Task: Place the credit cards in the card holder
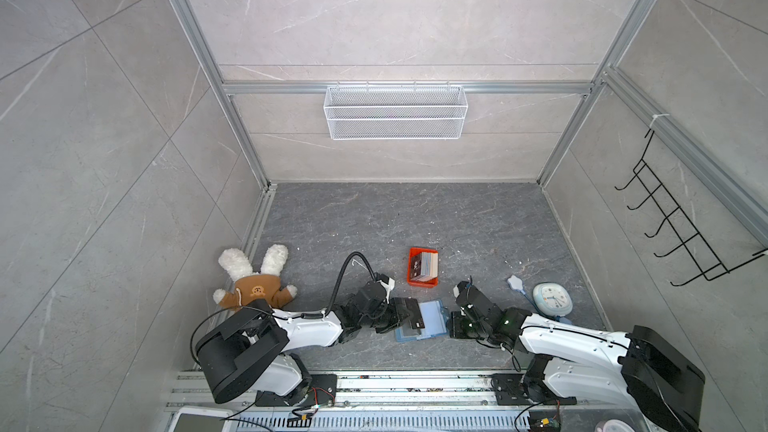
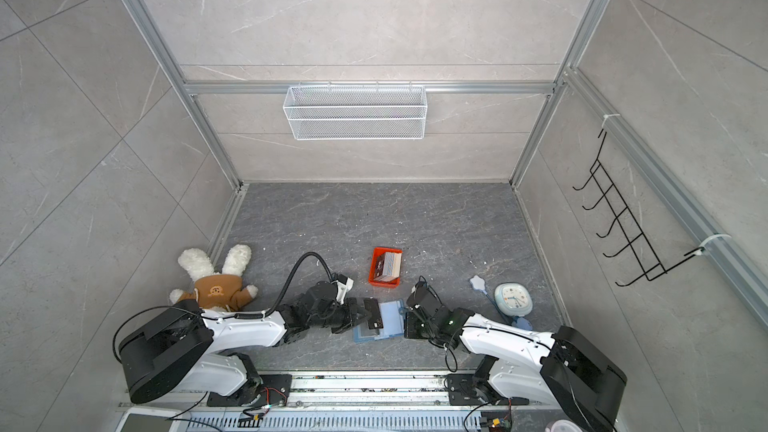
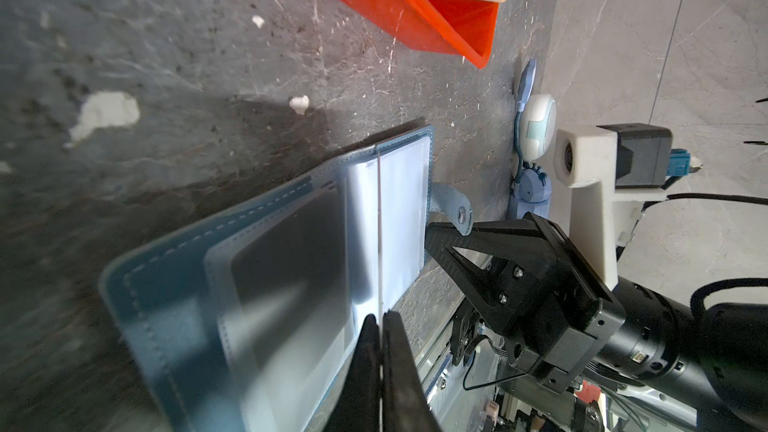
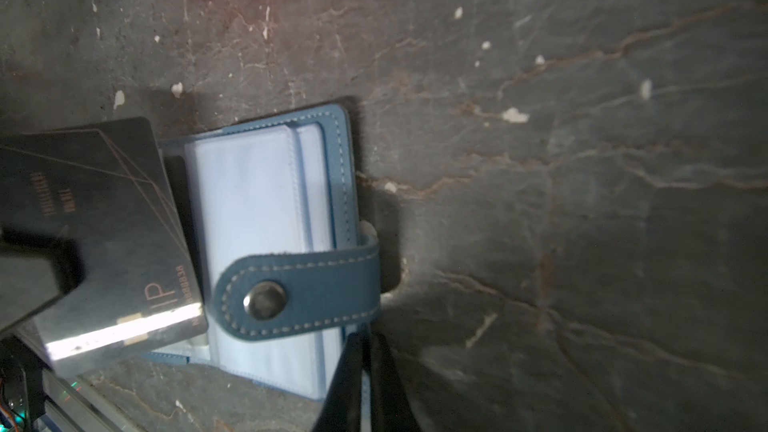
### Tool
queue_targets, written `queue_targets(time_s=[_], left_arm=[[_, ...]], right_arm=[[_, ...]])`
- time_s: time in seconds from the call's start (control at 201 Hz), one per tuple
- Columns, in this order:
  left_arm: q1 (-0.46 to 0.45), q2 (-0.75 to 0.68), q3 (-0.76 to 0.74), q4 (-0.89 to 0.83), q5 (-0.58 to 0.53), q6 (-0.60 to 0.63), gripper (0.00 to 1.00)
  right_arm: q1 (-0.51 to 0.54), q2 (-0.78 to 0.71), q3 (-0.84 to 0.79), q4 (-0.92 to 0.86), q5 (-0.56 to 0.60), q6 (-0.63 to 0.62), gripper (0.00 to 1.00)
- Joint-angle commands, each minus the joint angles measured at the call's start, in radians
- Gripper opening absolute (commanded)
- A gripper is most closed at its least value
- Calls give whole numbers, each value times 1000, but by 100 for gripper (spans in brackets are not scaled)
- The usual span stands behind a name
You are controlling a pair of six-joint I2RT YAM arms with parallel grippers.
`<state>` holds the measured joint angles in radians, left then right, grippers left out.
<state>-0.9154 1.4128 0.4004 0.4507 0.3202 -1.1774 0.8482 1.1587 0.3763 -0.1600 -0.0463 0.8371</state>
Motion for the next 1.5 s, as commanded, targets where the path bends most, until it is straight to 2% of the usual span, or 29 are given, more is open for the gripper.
queue_targets(time_s=[0.0,0.737,1.065,1.28,1.499], left_arm=[[4,21,3,27,31,-17,0],[9,124,13,132,111,-24,0],[10,172,42,82,119,-5,0],[11,200,98,-20,116,25,9],[11,181,139,-172,64,52,21]], right_arm=[[-5,13,-21,-15,-3,-7,9],[-5,35,-24,-15,0,-4,6],[-4,43,-24,-16,6,-1,5],[-5,48,-20,-30,16,-1,5],[-4,50,-19,-41,29,1,5]])
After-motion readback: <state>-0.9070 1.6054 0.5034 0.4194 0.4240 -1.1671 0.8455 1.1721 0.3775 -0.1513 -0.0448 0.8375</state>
